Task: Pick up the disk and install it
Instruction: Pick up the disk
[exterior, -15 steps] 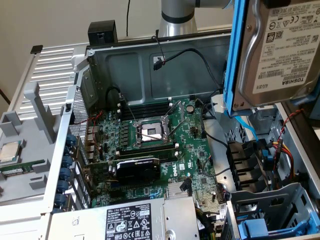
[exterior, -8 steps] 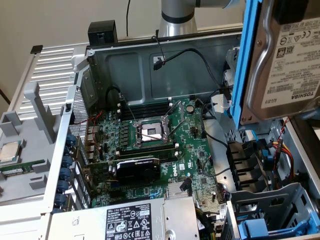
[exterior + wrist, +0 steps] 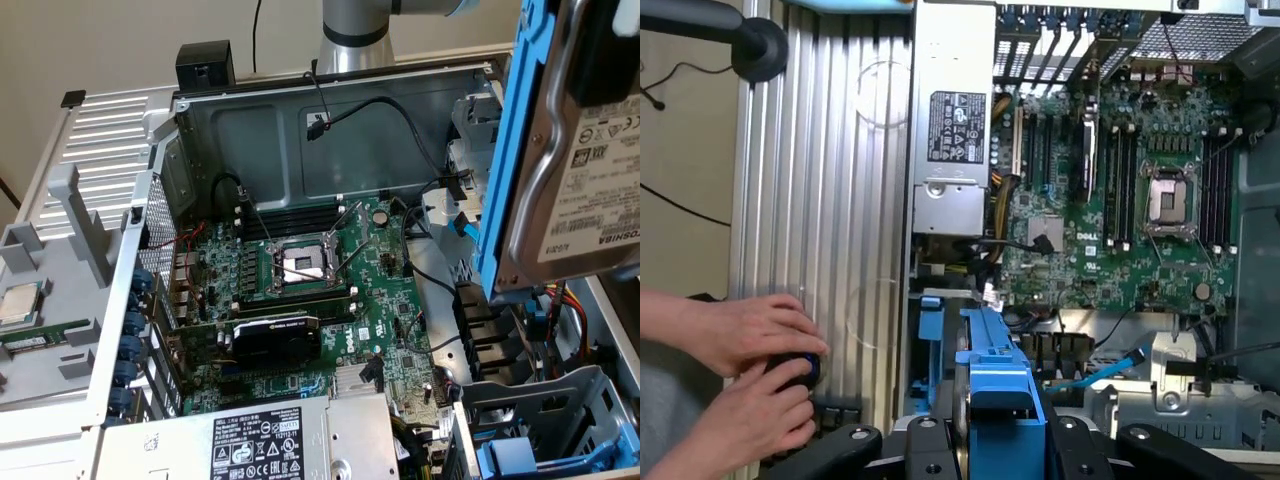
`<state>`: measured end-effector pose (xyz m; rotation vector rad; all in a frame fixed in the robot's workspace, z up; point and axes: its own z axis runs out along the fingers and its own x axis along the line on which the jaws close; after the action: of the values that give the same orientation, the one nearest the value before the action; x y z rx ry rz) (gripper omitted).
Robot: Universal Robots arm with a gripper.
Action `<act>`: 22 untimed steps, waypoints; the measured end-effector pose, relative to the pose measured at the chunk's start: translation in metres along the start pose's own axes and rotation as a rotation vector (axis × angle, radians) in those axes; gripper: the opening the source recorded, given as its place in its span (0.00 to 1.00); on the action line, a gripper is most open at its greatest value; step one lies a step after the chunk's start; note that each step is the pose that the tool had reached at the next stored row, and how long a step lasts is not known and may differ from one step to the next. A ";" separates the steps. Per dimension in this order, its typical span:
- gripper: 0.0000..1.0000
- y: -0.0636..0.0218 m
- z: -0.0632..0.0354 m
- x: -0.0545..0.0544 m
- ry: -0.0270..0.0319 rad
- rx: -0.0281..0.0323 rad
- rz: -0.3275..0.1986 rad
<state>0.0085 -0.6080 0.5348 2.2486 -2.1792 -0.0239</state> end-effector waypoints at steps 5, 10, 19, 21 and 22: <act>0.37 -0.0015 0.0075 0.003 -0.0018 0.0001 0.017; 0.37 -0.0050 0.0124 0.003 -0.0031 0.0002 0.034; 0.37 -0.0093 0.0196 0.005 -0.0109 0.0005 0.068; 0.37 -0.0102 0.0217 0.007 -0.0109 0.0005 0.072; 0.37 -0.0106 0.0232 0.007 -0.0109 0.0005 0.074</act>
<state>0.0189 -0.6149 0.5115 2.1715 -2.2661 -0.0352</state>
